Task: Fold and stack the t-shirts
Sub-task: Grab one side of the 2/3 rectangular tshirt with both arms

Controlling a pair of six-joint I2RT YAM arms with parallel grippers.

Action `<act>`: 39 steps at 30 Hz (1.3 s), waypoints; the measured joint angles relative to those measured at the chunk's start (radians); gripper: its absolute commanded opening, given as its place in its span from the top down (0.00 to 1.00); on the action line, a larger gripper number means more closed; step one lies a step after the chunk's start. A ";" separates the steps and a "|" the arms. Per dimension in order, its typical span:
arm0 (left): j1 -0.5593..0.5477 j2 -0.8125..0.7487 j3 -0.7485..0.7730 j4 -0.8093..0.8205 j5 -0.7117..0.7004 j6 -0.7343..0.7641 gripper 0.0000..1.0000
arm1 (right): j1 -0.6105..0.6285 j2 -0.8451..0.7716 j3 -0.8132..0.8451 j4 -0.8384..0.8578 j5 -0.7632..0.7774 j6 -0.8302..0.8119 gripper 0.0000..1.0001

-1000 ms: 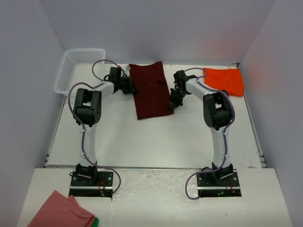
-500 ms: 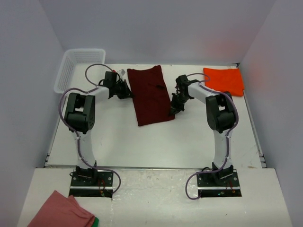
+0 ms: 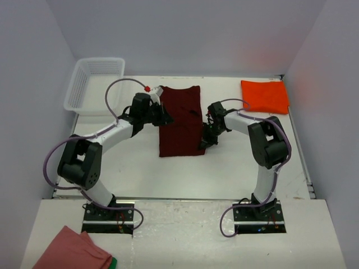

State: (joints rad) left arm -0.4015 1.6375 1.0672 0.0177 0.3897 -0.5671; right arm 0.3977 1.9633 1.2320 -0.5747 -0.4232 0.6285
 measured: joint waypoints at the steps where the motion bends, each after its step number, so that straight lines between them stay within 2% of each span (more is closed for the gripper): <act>1: -0.007 0.005 -0.042 0.013 0.004 -0.007 1.00 | 0.008 -0.009 -0.014 0.010 -0.002 0.002 1.00; 9: -0.066 0.029 -0.314 0.119 0.044 -0.060 1.00 | 0.027 -0.052 -0.093 0.083 -0.019 0.026 1.00; 19: -0.066 -0.038 -0.499 0.235 0.045 -0.069 1.00 | 0.027 -0.066 -0.119 0.115 -0.024 0.039 1.00; 30: -0.066 -0.081 -0.561 0.277 0.019 -0.068 1.00 | 0.028 -0.100 -0.192 0.182 -0.032 0.073 1.00; 39: -0.066 -0.182 -0.644 0.264 -0.009 -0.072 1.00 | 0.046 -0.154 -0.263 0.235 -0.024 0.077 1.00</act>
State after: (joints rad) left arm -0.4671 1.4551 0.4236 0.2821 0.3805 -0.6395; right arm 0.4435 1.8095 0.9691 -0.3393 -0.4469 0.7059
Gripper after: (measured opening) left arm 0.002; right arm 0.003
